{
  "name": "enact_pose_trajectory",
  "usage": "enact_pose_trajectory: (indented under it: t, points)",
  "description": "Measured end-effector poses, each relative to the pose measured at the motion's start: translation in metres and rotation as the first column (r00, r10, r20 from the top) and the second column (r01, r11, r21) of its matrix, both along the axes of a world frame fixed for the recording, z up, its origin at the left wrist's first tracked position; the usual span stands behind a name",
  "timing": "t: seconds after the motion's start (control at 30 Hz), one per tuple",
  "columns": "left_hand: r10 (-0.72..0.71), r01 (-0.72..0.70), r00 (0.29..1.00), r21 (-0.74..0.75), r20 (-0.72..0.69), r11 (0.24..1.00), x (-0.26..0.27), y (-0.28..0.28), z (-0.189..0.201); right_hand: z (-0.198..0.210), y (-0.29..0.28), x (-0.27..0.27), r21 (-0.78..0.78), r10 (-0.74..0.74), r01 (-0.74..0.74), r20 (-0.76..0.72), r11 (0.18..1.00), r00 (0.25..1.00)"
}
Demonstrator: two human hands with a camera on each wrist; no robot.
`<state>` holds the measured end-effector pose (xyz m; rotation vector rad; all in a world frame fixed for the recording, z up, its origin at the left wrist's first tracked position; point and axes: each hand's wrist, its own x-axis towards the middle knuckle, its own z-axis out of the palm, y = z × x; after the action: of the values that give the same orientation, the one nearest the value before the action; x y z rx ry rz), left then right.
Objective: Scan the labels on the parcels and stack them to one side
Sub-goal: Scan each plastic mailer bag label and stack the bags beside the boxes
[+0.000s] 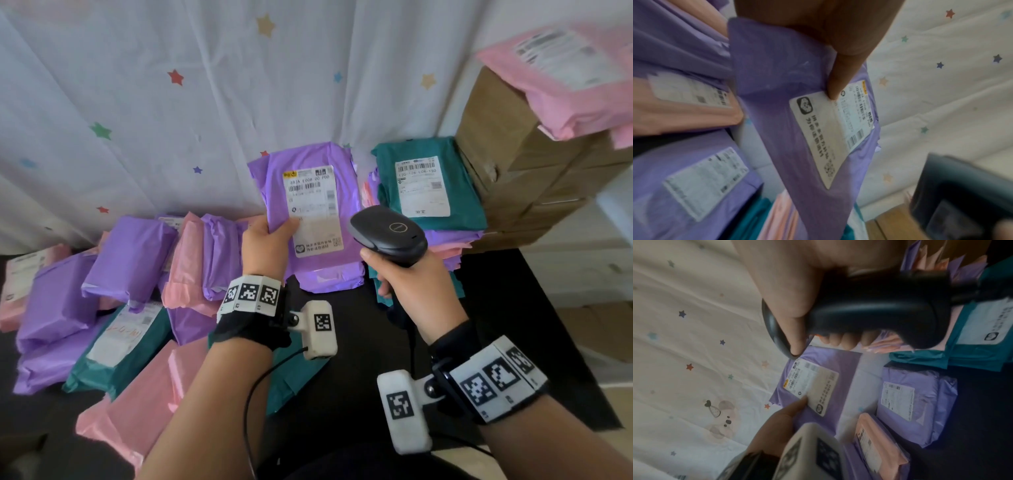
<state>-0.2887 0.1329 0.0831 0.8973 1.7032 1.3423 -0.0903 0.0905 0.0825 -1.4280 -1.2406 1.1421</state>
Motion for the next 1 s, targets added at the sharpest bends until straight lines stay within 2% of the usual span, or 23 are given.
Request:
enact_pose_trajectory:
  t: [0.23,0.33,0.43,0.63,0.87,1.0]
  points:
    - [-0.166,0.166,0.981,-0.014,-0.101,0.986,0.061,0.053,0.026,-0.008,0.005,0.051,-0.048,-0.168,0.168,-0.002,0.985,0.986]
    - [-0.213,0.208,0.969,-0.055,-0.122,0.977,0.097,0.081,0.029,-0.01,0.006,0.076,-0.068,-0.239,0.236,-0.037,0.969,0.97]
    - [-0.254,0.239,0.942,-0.095,-0.218,0.966,0.129,0.106,0.024,-0.012,0.006,0.097,-0.052,-0.268,0.266,-0.03,0.962,0.963]
    - [-0.215,0.185,0.922,-0.121,-0.323,0.975,0.171,0.131,0.013,-0.011,0.005,0.123,-0.095,-0.254,0.254,0.014,0.962,0.967]
    - [-0.207,0.191,0.9,-0.079,-0.384,0.978,0.166,0.134,0.005,-0.01,0.007,0.124,-0.094,-0.227,0.224,-0.026,0.97,0.973]
    - [-0.066,0.069,0.935,-0.005,-0.348,0.998,0.124,0.121,-0.011,-0.016,0.008,0.106,-0.083,-0.187,0.181,-0.074,0.98,0.979]
